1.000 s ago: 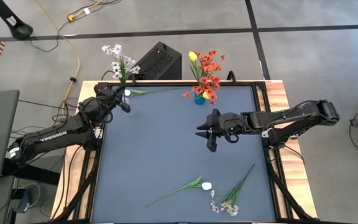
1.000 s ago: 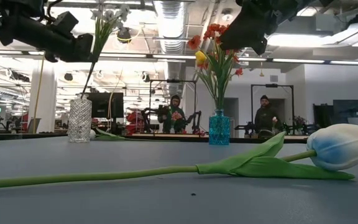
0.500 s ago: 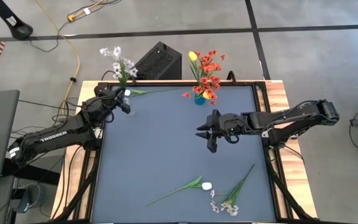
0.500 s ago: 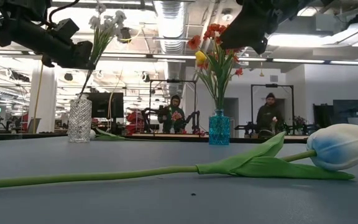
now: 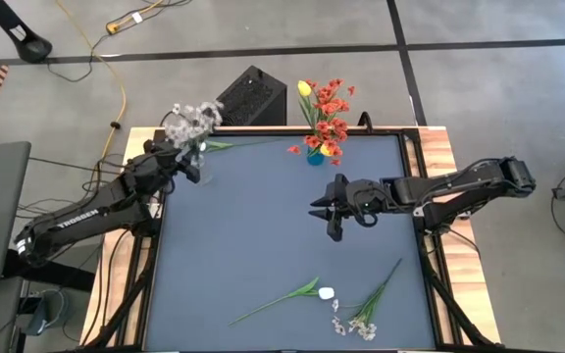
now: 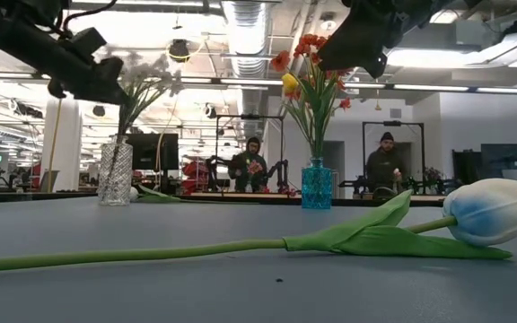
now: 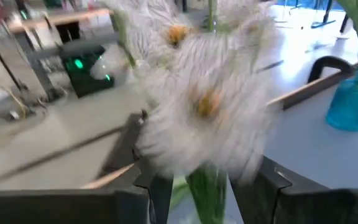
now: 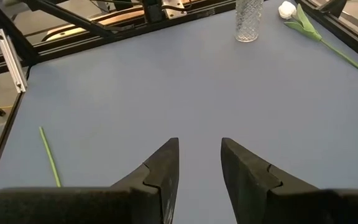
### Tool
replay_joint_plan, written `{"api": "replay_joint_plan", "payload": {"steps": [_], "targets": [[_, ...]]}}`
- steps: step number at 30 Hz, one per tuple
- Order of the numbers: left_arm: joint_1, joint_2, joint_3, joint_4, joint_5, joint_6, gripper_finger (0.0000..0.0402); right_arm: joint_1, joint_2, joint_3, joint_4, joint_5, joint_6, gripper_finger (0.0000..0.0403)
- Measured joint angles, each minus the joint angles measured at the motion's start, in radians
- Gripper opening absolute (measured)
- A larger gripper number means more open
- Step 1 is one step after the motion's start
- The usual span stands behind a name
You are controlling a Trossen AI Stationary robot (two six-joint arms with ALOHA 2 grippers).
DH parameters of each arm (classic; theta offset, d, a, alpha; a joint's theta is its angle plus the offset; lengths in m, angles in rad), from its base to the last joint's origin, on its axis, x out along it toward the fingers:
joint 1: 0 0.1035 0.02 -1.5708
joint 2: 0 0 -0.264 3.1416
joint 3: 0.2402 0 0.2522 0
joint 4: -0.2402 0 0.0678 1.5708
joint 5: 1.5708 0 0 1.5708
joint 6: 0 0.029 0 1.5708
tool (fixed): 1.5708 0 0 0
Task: Sort flowers into vase by color
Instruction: Put the top white flowers into the transparent vase, then put the white flowers into the transparent vase
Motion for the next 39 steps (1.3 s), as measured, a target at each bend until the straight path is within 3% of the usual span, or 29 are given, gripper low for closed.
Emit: {"api": "replay_joint_plan", "payload": {"steps": [7,11,16,19,24,31,39], "targets": [[0.000,-0.034,0.063,-0.138,0.206,-0.195,0.0135,0.005,0.000,0.000,0.001,-0.018,-0.002,0.0145],[-0.018,-0.034,0.093,-0.196,0.378,-0.220,0.0135,0.006,0.000,0.000,0.018,-0.025,-0.003,0.0145],[-0.101,-0.021,0.101,-0.201,0.571,-0.279,0.0135,0.013,0.000,0.000,0.047,-0.028,-0.003,0.0145],[-0.183,0.014,0.102,-0.203,0.635,-0.303,0.0135,0.018,0.000,0.000,0.046,-0.028,-0.003,0.0145],[-0.374,0.119,0.101,-0.161,0.623,-0.304,0.0135,0.042,0.000,0.000,0.045,-0.028,-0.003,0.0145],[-0.649,0.357,0.101,0.052,0.504,-0.292,0.0135,0.101,0.000,0.000,0.045,-0.028,0.000,0.0145],[-0.819,0.607,0.101,0.182,0.452,-0.261,0.0135,0.246,0.000,0.000,0.001,-0.295,0.076,0.0145]]}}
